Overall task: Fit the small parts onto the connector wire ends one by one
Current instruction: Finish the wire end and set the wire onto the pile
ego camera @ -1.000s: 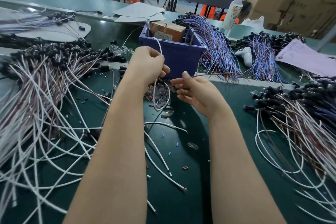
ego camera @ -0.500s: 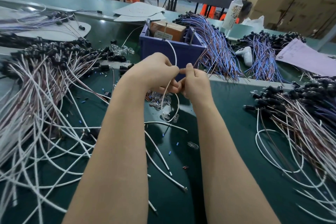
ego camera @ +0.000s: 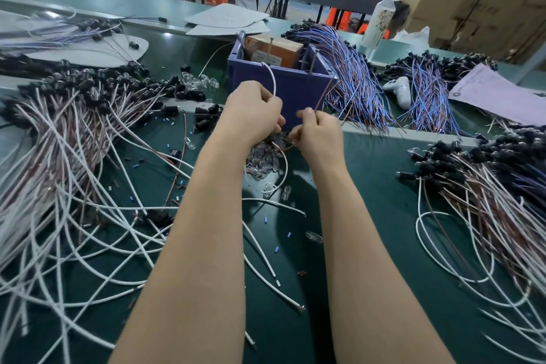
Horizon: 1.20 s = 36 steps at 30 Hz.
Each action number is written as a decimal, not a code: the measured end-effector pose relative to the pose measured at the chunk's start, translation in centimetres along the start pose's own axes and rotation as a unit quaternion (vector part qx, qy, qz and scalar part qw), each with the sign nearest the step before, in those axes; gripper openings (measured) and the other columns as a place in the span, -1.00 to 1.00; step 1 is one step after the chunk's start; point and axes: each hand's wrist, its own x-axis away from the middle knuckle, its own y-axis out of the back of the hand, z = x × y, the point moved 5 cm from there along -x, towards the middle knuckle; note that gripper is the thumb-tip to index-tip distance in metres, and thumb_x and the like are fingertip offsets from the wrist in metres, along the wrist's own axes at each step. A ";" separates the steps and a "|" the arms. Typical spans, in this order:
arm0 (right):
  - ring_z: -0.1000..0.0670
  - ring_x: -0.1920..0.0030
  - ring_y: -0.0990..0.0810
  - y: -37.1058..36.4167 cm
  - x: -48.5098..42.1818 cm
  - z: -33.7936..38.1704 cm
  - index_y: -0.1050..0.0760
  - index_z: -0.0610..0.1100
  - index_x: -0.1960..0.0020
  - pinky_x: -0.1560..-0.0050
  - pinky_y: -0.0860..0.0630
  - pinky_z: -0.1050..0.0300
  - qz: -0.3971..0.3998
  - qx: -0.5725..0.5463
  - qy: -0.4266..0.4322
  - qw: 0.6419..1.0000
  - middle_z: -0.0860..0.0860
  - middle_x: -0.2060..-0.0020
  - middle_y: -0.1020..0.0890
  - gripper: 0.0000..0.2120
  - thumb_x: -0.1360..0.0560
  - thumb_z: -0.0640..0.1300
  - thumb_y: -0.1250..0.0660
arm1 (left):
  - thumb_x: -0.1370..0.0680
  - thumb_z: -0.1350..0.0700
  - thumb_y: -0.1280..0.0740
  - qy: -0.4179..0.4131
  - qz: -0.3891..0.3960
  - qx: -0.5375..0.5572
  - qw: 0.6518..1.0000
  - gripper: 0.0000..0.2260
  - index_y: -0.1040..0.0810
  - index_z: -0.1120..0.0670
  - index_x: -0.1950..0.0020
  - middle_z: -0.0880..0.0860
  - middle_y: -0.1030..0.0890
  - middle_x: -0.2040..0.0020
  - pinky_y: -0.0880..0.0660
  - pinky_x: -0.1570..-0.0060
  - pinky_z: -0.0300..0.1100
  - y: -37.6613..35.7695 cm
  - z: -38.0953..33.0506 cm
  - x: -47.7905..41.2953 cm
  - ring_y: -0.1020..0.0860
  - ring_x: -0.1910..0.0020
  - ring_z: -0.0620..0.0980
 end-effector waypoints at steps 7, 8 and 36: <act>0.04 0.36 -0.49 0.3 -0.1 0.2 -0.31 -0.22 -0.36 0.16 -0.44 0.09 -0.019 -0.037 0.018 0.999 0.02 0.41 -0.49 -0.69 -0.64 -0.18 -0.09 | -0.64 0.09 -0.08 -0.003 0.005 -0.004 1.000 -0.68 -0.38 0.09 0.30 -0.02 -0.53 0.50 -0.34 0.40 -0.21 -0.4 -0.4 0.0 -0.41 0.59 -0.16; 0.07 0.40 -0.47 0.3 0.0 0.2 -0.27 -0.20 -0.39 0.21 -0.43 0.13 -0.023 -0.047 0.021 0.998 0.01 0.43 -0.49 -0.67 -0.65 -0.16 -0.06 | -0.65 0.07 -0.07 -0.007 0.001 0.001 1.000 -0.66 -0.39 0.10 0.29 -0.02 -0.54 0.48 -0.35 0.40 -0.21 -0.5 -0.4 0.0 -0.40 0.62 -0.19; 0.07 0.41 -0.51 0.3 -0.3 0.8 -0.27 -0.12 -0.45 0.07 -0.52 0.02 -0.011 -0.031 0.052 0.998 -0.07 0.23 -0.55 -0.61 -0.63 -0.24 -0.05 | -0.59 0.26 -0.04 0.006 0.066 -0.028 0.997 -0.81 -0.42 0.12 -0.06 0.02 -0.62 0.41 -0.35 0.48 -0.27 -1.0 0.2 0.2 -0.46 0.61 -0.17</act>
